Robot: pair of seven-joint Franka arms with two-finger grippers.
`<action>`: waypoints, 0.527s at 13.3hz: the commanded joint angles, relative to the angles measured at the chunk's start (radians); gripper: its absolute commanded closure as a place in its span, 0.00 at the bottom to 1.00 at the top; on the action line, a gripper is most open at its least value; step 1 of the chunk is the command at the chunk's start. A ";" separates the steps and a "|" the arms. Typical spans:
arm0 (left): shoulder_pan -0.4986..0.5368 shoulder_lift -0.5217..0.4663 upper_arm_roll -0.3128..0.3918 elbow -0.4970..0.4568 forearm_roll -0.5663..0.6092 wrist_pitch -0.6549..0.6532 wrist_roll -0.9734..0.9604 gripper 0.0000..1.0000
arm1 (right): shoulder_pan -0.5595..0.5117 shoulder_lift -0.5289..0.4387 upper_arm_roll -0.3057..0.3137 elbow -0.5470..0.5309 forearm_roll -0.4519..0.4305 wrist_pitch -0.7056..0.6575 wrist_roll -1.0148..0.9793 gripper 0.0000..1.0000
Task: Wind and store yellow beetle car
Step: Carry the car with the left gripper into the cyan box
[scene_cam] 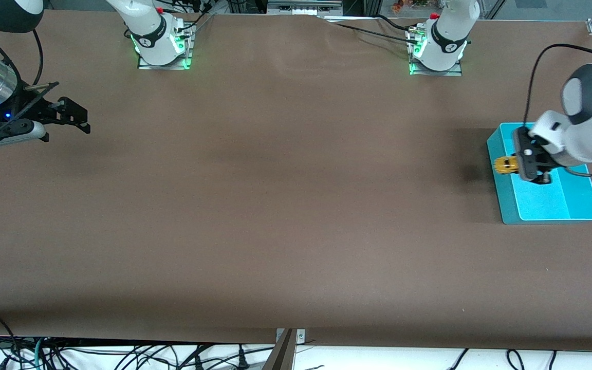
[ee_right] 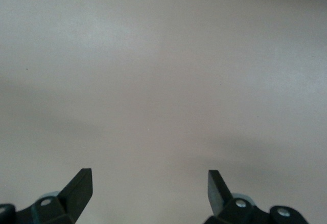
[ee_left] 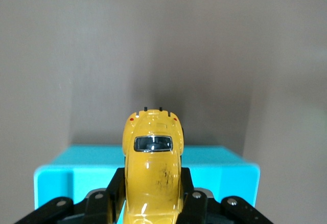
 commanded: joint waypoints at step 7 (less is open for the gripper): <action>0.170 0.109 0.101 0.003 0.001 0.179 0.395 1.00 | 0.000 0.012 0.000 0.030 -0.010 -0.025 -0.009 0.00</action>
